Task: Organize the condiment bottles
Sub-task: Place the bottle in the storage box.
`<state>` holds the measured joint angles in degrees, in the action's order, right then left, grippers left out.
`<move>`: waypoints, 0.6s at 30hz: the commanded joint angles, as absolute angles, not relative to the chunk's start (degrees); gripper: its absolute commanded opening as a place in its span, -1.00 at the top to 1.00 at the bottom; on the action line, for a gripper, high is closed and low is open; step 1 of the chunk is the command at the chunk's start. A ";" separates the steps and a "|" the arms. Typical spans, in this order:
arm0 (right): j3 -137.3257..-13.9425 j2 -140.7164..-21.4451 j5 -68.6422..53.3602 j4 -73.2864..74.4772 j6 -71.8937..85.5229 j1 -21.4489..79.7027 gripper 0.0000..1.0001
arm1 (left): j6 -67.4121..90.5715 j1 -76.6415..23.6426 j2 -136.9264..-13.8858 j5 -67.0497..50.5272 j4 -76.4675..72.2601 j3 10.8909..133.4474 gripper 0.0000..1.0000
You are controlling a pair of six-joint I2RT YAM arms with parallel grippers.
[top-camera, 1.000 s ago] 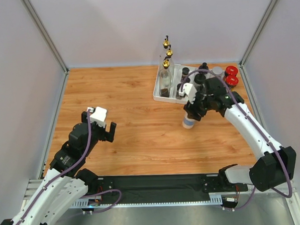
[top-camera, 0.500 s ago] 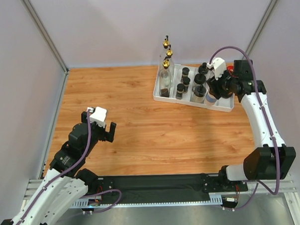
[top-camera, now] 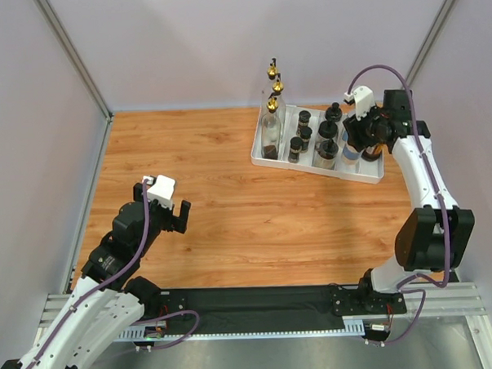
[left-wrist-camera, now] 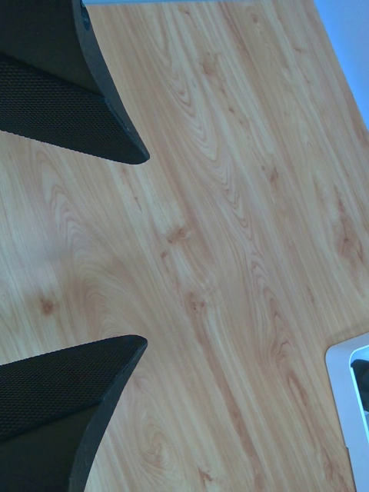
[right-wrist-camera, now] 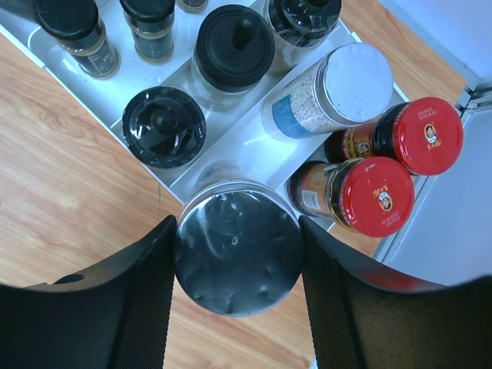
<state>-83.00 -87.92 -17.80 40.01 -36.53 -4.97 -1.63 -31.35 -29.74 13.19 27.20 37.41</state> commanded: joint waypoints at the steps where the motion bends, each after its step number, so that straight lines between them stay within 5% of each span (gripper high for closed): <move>1: -86.48 -89.55 -17.40 31.91 -33.58 -5.19 0.91 | -1.41 -31.03 -29.44 13.27 26.02 37.00 -0.99; 11: -85.87 -96.85 -17.14 28.48 -33.40 -5.19 0.81 | -1.49 -31.11 -29.53 13.45 26.19 36.91 -0.99; 17: -84.55 -99.23 -16.52 28.48 -34.10 -5.19 0.52 | -1.41 -31.03 -29.62 13.10 26.02 36.91 -0.99; 18: -84.38 -99.32 -16.61 28.48 -34.19 -5.19 0.35 | -1.41 -31.03 -29.53 13.01 26.02 36.91 -0.99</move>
<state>-83.40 -99.63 -16.99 33.04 -34.26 -4.97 -1.63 -31.35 -29.74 13.19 27.20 37.41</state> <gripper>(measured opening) 0.586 0.996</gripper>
